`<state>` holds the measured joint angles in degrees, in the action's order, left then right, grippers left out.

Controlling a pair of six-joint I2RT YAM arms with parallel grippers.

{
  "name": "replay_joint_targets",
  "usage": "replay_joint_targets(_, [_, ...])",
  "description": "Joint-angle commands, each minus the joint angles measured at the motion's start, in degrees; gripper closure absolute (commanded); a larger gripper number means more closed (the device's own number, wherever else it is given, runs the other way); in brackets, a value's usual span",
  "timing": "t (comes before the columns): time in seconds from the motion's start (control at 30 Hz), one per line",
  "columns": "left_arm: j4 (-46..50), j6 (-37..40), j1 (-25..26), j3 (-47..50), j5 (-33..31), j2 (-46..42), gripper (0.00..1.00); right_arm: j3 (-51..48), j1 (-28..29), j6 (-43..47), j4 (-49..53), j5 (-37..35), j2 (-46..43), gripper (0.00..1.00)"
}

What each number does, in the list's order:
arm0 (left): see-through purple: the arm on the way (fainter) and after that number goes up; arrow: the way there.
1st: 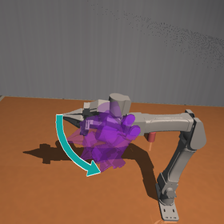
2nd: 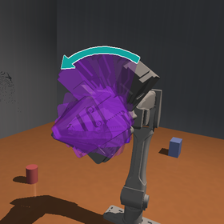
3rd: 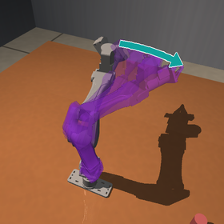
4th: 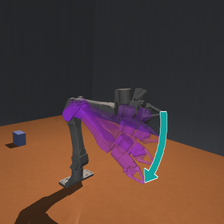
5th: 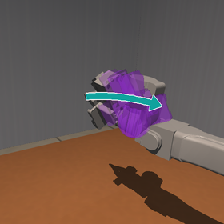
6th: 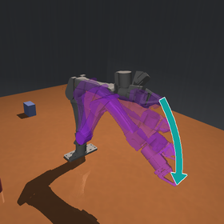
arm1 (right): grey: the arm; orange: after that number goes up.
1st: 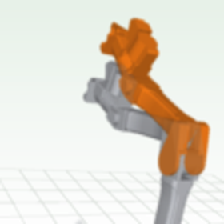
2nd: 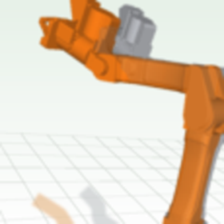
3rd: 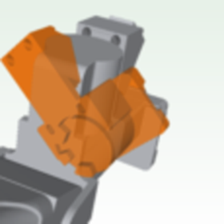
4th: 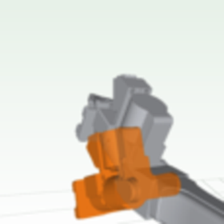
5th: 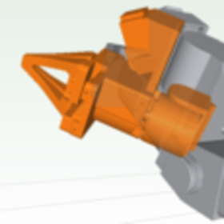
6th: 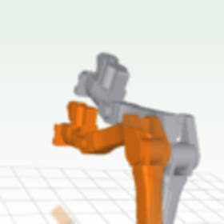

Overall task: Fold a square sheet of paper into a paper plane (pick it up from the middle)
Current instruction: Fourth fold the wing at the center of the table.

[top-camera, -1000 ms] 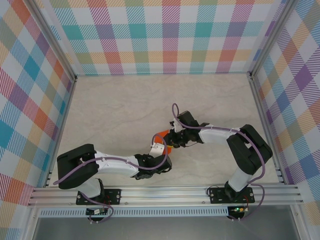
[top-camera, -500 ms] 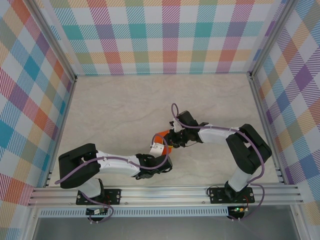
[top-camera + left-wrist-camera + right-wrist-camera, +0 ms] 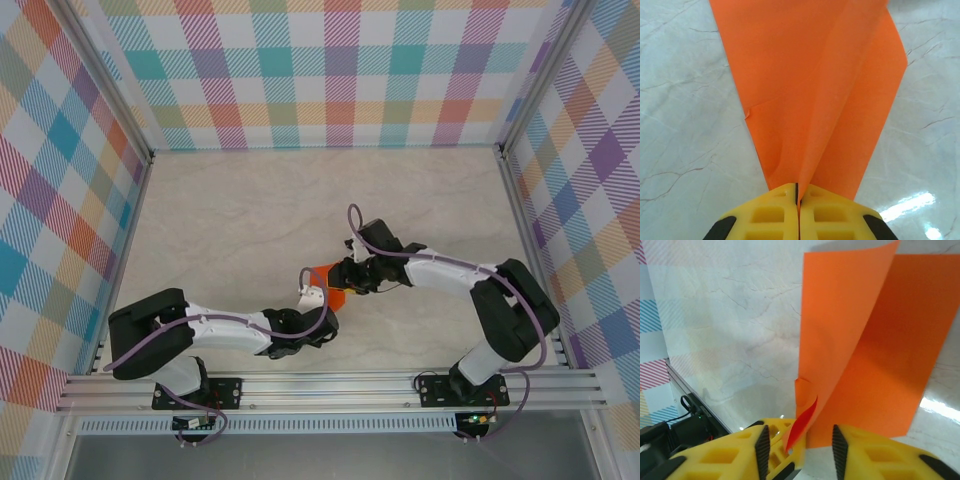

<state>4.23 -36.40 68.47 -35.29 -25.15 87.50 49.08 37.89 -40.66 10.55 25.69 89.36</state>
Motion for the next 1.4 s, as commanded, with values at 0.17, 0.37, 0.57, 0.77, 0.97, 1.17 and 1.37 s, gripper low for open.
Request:
replay_joint_targets(0.17, [-9.9,1.7,-5.3,5.5,15.8,-3.6,0.94,-3.3,0.1,2.1,2.5,-4.0,-9.5,0.5])
replay_joint_targets(0.37, [-14.7,1.3,-9.2,9.2,22.6,-5.5,0.94,-5.8,0.3,1.7,-1.2,-0.1,-9.4,0.62])
replay_joint_targets(0.57, [-18.6,0.5,-13.1,11.5,28.7,-5.2,0.93,-7.0,0.7,-0.4,-7.5,3.4,-5.4,0.78])
replay_joint_targets(0.77, [-21.7,-1.2,-16.9,13.6,33.4,-5.0,0.94,-4.2,2.3,-1.2,-10.5,4.7,0.2,0.82])
replay_joint_targets(0.97, [-24.2,-2.1,-19.7,14.8,37.6,-3.7,0.94,-1.3,3.3,-1.8,-12.2,5.7,4.8,0.84])
replay_joint_targets(1.17, [-26.2,-2.7,-21.4,15.1,39.9,-1.8,0.94,0.9,3.7,-2.0,-12.8,6.1,8.5,0.84])
replay_joint_targets(1.37, [-27.3,-3.5,-22.0,16.2,39.3,-1.4,0.93,2.6,3.8,-1.7,-12.5,6.0,11.6,0.86])
